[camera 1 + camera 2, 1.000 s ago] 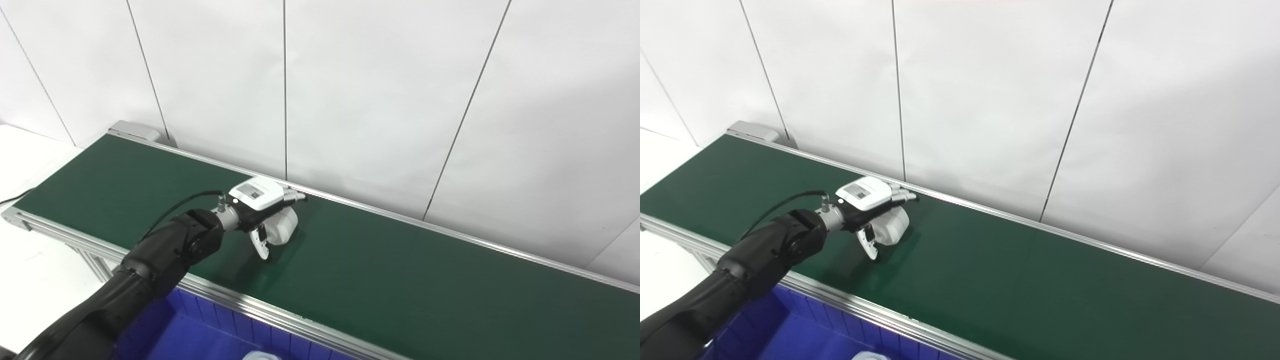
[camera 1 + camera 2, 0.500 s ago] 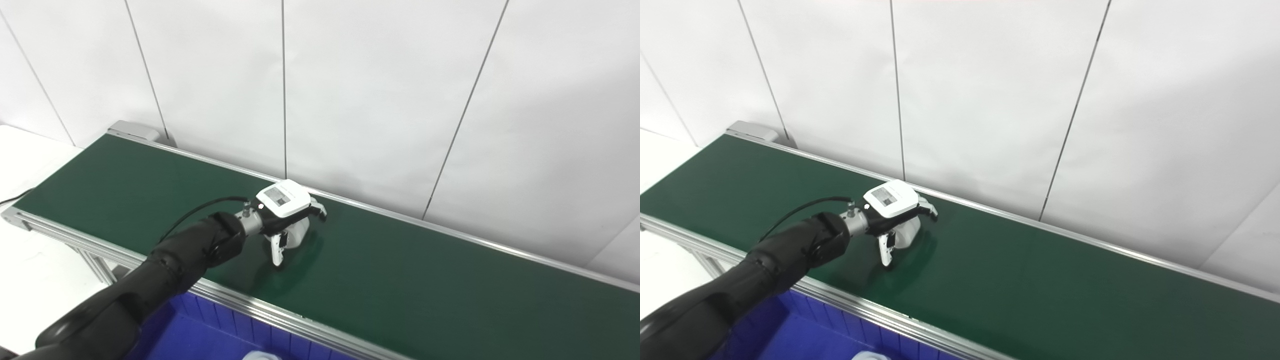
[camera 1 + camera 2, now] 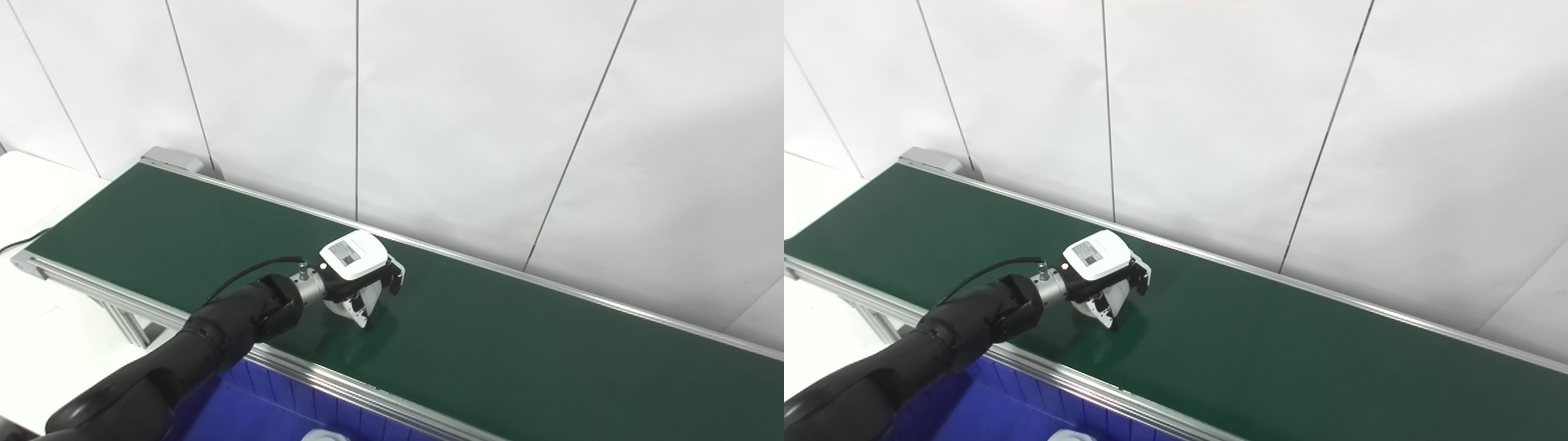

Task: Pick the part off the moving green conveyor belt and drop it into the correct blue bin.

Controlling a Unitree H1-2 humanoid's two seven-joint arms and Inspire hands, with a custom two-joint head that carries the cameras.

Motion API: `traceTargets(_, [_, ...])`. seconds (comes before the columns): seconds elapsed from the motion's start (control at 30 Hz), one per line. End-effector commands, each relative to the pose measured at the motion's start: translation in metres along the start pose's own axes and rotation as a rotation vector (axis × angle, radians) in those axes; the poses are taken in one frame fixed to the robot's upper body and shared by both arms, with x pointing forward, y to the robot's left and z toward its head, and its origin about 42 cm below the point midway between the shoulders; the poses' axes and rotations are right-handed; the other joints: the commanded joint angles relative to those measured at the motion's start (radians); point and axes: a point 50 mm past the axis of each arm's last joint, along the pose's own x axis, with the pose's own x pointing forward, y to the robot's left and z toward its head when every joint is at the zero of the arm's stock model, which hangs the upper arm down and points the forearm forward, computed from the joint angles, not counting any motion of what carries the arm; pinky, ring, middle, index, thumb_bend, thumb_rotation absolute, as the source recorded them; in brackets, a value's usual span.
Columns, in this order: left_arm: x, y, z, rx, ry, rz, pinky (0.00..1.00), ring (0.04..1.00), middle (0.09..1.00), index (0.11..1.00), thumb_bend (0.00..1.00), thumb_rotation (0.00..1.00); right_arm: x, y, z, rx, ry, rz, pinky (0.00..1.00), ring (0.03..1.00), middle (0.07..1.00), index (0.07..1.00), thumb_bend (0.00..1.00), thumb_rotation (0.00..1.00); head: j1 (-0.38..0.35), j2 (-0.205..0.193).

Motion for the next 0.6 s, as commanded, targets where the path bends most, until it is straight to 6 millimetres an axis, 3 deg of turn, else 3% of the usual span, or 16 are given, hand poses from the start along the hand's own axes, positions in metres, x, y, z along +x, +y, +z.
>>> traceTargets(0.0, [0.011,0.036,-0.013,0.061,-0.009,0.063,0.41,0.408,0.492,0.519,0.5,0.0,0.002,0.007,0.012,0.013,-0.085,0.013,1.0,0.962,1.0,1.0,0.91,1.0,0.001,0.001])
traceTargets(0.23, [0.011,0.058,-0.01,0.062,-0.057,0.118,0.41,0.421,0.498,0.51,0.5,0.0,0.003,0.009,0.013,0.011,-0.09,0.023,0.99,0.96,1.0,1.0,0.91,1.0,0.0,0.019])
traceTargets(0.4, [0.002,0.096,0.01,0.053,-0.13,0.23,0.38,0.395,0.469,0.539,0.5,0.0,0.002,0.01,0.016,0.009,-0.095,0.02,0.98,0.956,1.0,1.0,0.91,1.0,0.015,0.048])
traceTargets(0.57, [-0.02,0.137,0.04,0.028,-0.195,0.297,0.38,0.401,0.48,0.534,0.5,0.0,0.002,0.008,0.022,0.003,-0.098,0.017,0.98,0.958,1.0,1.0,0.9,1.0,0.065,0.083])
